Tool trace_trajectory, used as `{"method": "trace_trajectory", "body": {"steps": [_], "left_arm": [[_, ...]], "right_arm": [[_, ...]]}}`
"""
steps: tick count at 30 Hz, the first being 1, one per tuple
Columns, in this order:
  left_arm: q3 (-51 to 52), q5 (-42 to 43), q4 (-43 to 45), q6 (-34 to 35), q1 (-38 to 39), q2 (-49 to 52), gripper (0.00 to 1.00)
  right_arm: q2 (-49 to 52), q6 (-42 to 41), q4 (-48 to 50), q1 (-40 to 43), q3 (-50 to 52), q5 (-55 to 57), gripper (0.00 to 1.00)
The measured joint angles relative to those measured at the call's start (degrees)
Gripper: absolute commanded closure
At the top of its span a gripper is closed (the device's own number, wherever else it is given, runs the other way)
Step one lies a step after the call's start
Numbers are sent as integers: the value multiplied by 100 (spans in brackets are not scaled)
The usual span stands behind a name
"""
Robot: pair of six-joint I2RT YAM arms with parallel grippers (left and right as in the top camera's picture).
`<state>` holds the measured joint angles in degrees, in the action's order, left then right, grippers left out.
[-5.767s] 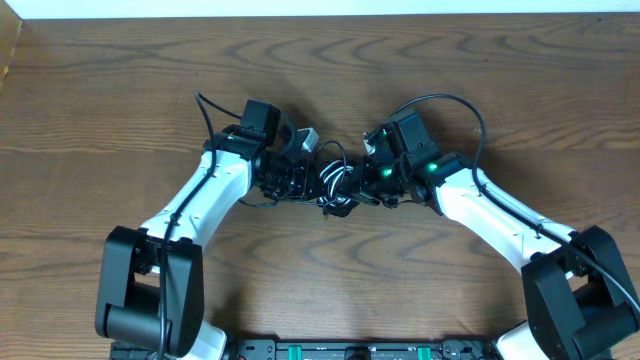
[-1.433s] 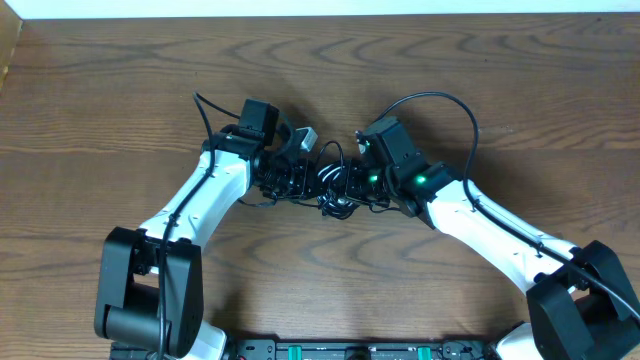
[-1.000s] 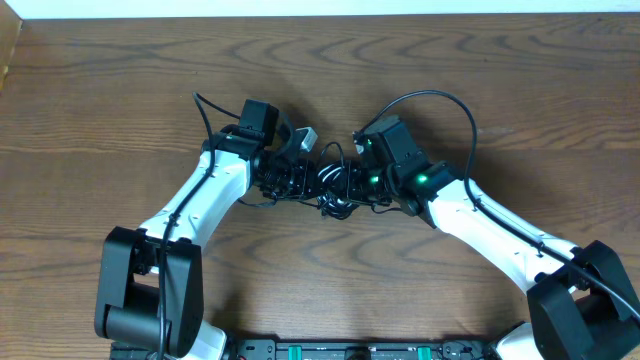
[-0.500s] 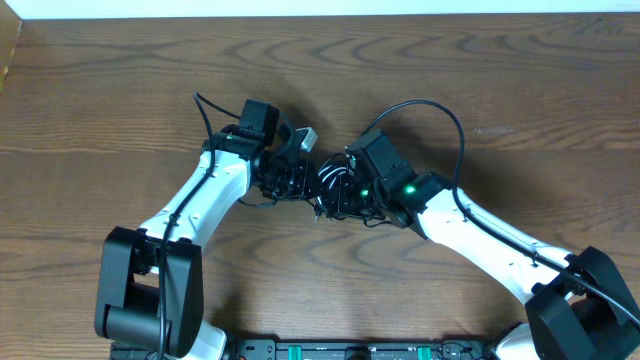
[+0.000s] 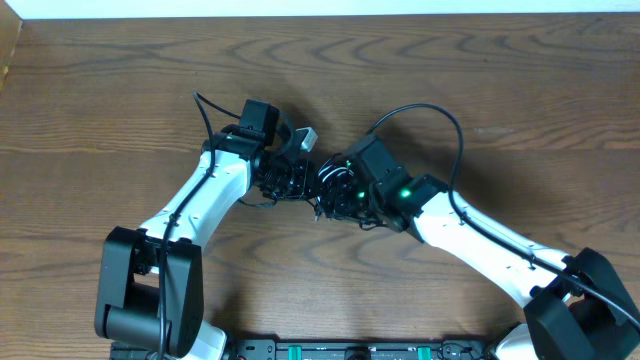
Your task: Untangle cables
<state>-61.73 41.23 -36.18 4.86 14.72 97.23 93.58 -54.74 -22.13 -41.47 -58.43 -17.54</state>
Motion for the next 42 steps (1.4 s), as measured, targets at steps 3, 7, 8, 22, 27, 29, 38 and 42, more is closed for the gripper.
{"method": "trace_trajectory", "body": {"steps": [3, 7, 8, 22, 27, 29, 38, 42], "left_arm": [[0, -2, -2, 0, 0, 0, 92], [0, 0, -2, 0, 0, 0, 92], [0, 0, -2, 0, 0, 0, 92], [0, 0, 0, 0, 0, 0, 92], [0, 0, 0, 0, 0, 0, 92], [0, 0, -2, 0, 0, 0, 92], [0, -2, 0, 256, 0, 0, 92], [0, 0, 0, 643, 0, 0, 92]], "right_arm": [[0, -109, -2, -144, 0, 103, 71], [0, -341, -11, -299, 0, 470, 73], [0, -407, -11, -334, 0, 568, 73], [0, -914, 17, -525, 0, 1471, 78], [0, -1049, 28, -525, 0, 1565, 78], [0, -1115, 28, -525, 0, 1587, 77], [0, -1397, 28, -647, 0, 1606, 77], [0, -1440, 28, -647, 0, 1659, 82]]}}
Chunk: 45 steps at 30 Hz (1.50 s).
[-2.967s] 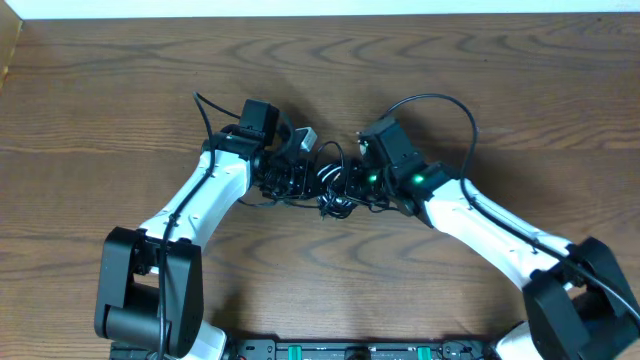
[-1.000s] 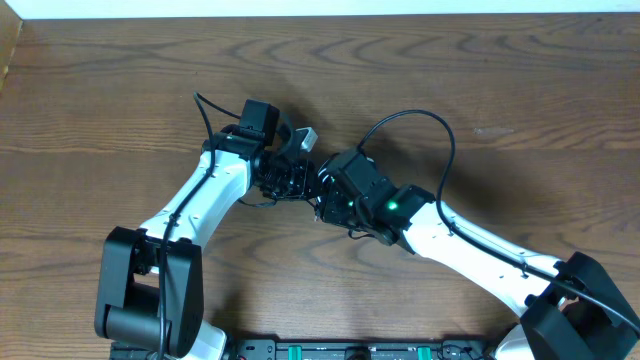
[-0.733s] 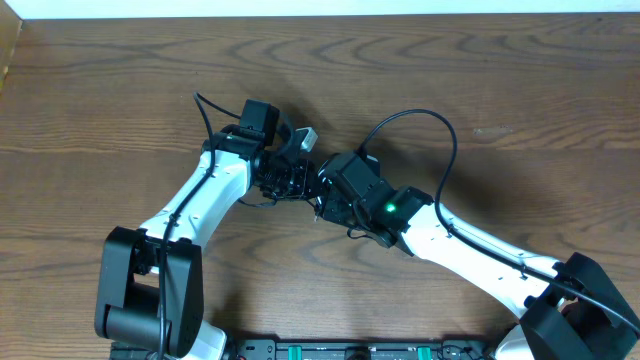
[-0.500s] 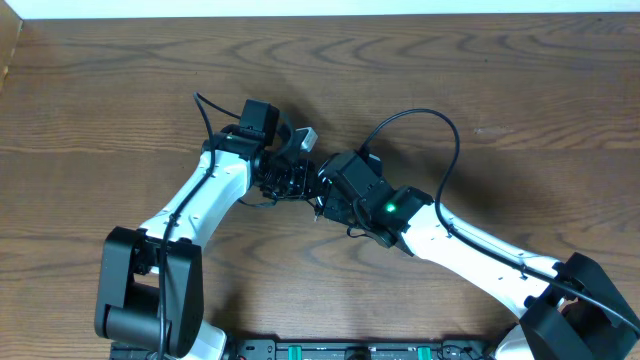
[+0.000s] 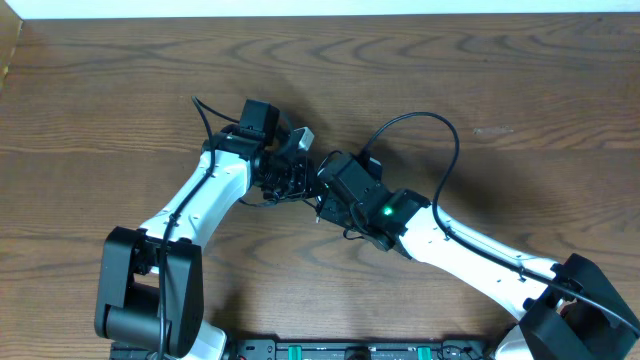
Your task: Untangle cables
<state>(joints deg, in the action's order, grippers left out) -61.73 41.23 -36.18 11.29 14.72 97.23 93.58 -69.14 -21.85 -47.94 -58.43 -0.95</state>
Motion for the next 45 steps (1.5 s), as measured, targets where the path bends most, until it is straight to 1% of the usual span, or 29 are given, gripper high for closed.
{"method": "trace_trajectory", "body": {"steps": [2, 4, 6, 10, 11, 12, 13, 21, 25, 32, 39, 45], "left_arm": [[0, -2, 0, 103, 0, 0, 92], [0, 0, 0, 208, 0, 0, 92], [0, 0, -2, 319, 0, 0, 92], [0, 0, -59, 791, 0, 0, 92], [0, 0, -79, 872, 2, 0, 92], [0, 0, -90, 929, 0, 0, 92], [0, 0, -94, 1008, 2, 0, 92], [0, 0, -90, 1217, 7, 0, 92], [0, -92, -90, 1252, 7, 0, 92], [0, -822, -109, 1174, 57, 0, 92], [0, -1320, -131, 1097, 50, -17, 92], [-2, -1329, -133, 1034, 61, -57, 92]], "right_arm": [[0, -9, 2, 0, 0, 55, 85], [0, -33, 0, 2, 0, 83, 86], [0, -35, 0, 0, 0, 98, 84], [0, -39, 0, 0, 0, 155, 83], [0, -39, 0, 0, 0, 184, 84], [0, -39, 0, 0, 0, 192, 90], [0, -42, 0, 0, 0, 208, 99], [0, -7, -85, 0, 0, 286, 99], [0, 374, -31, 0, 0, 310, 99], [-70, 1054, 11, 0, 2, 260, 99], [-772, 1602, 22, 24, 11, 199, 99], [-1154, 2092, 46, 63, 11, 201, 99]]}}
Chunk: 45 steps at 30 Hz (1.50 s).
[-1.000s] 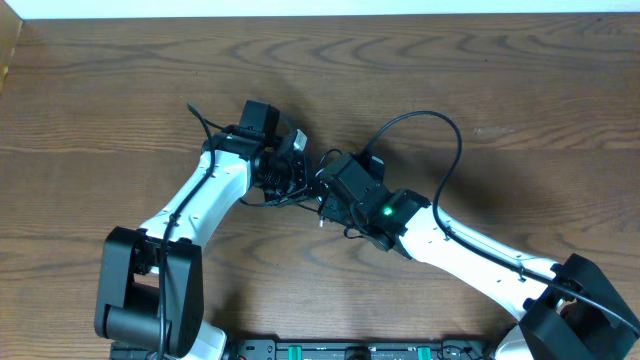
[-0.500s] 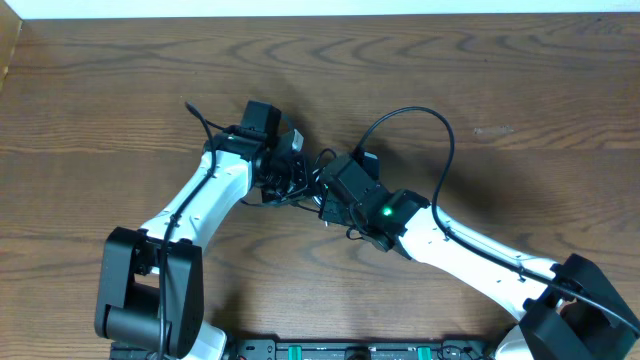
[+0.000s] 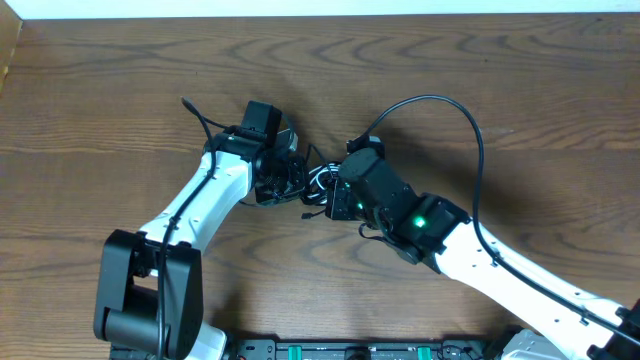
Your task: Untangle cables
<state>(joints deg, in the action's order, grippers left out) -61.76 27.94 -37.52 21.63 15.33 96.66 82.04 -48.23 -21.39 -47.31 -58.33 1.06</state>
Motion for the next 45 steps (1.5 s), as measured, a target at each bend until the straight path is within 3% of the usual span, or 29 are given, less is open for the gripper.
{"method": "trace_trajectory", "body": {"steps": [12, 26, 35, 39, 41, 43, 45], "left_arm": [[0, -315, -35, -227, 11, -2, 92], [-74, -1294, -389, 719, 138, -37, 92], [-50, -2260, -455, 855, -61, 9, 91], [-50, -2251, -446, 852, -55, 9, 78], [-50, -2203, -433, 846, -55, 9, 71], [-50, -2127, -404, 815, -55, 9, 61], [-50, -2017, -374, 728, -55, 9, 46]], "right_arm": [[-46, 767, 216, 107, 11, -286, 99], [-81, 1213, -479, 686, 39, -782, 99], [-470, 1679, -1239, 1117, 24, 118, 99], [-463, 1792, -1451, 1117, 24, 212, 97], [-450, 1812, -1475, 1117, 24, 177, 86], [-391, 1827, -1467, 1117, 24, 52, 66], [-291, 1823, -1460, 1117, 24, -50, 60]]}}
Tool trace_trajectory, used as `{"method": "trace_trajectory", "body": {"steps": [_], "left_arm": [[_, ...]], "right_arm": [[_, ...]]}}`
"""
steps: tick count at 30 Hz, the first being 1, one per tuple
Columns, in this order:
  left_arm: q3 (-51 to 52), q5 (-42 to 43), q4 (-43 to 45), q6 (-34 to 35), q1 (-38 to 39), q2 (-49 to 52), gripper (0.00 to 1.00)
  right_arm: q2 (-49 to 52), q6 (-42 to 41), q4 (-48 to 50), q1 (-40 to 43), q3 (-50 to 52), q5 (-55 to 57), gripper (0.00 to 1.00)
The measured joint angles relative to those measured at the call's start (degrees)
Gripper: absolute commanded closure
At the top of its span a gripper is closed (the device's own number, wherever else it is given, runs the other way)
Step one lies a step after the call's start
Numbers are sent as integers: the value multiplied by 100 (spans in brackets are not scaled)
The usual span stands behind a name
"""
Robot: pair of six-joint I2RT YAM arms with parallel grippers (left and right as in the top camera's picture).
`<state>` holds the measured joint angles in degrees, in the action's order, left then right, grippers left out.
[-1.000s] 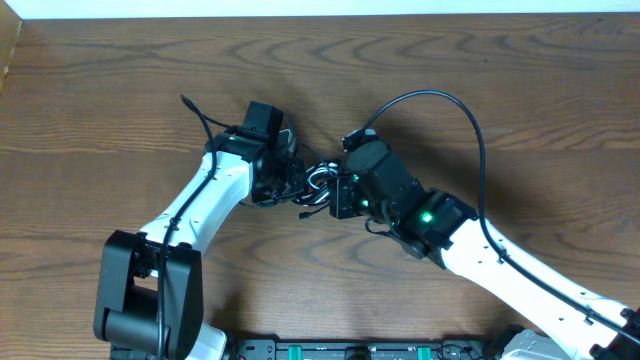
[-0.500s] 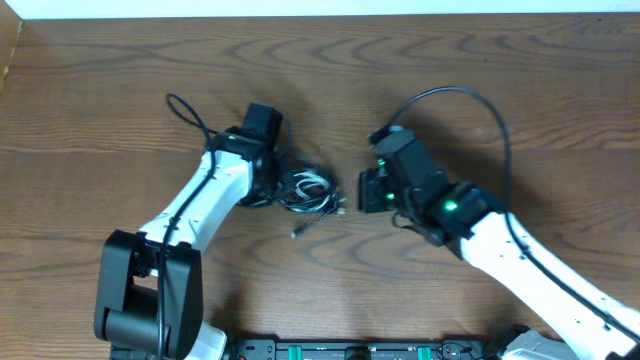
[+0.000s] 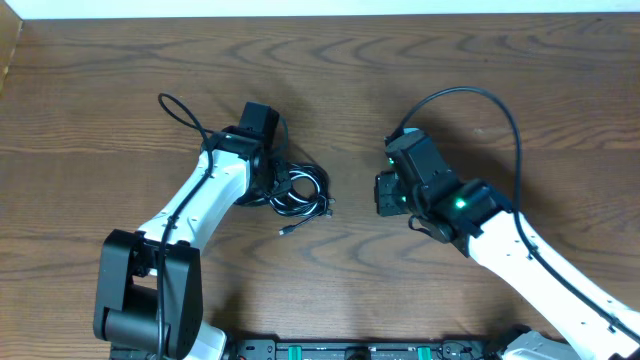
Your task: Untangle cables
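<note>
A black cable bundle (image 3: pixel 302 191) lies coiled on the wooden table (image 3: pixel 420 80), with one loose plug end (image 3: pixel 286 231) trailing toward the front. My left gripper (image 3: pixel 272 184) points down at the coil's left side, and its fingers seem closed on the strands there. My right gripper (image 3: pixel 382 195) stands well to the right of the coil, apart from it, its jaws spread with nothing between them. The overhead view is the only one given.
The left arm's own black lead (image 3: pixel 178 108) loops over the table behind its wrist. The right arm's lead (image 3: pixel 490 100) arches high over its forearm. A pale wall edge (image 3: pixel 320 8) runs along the far side of the table.
My right gripper has come off the bundle and now sits well to the right. The coil lies spread beside my left gripper, with a plug end showing in front of it.
At first both grippers were pressed together on the tangle in the table's middle, a pale plug showing behind them. Then the right arm had shifted left against it, then stood more upright over it. Now the right is clear and the coil stays by the left gripper.
</note>
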<state>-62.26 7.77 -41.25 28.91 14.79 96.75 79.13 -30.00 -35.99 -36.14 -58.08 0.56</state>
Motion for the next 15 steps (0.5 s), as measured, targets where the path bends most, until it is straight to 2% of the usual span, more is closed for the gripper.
{"method": "trace_trajectory", "body": {"steps": [2, 4, 11, 15], "left_arm": [[0, 136, 42, -107, 0, 0, 38], [0, 310, 81, -238, -2, 0, 36], [0, 1228, 271, -831, 0, 0, 35], [0, 1443, 273, -944, 0, 0, 35]], "right_arm": [[142, -9, 0, 0, 0, -105, 55], [295, 4, 4, 0, 0, -199, 52], [944, -9, 341, -4, -2, -837, 50], [1392, -11, 688, -13, -2, -1045, 52]]}}
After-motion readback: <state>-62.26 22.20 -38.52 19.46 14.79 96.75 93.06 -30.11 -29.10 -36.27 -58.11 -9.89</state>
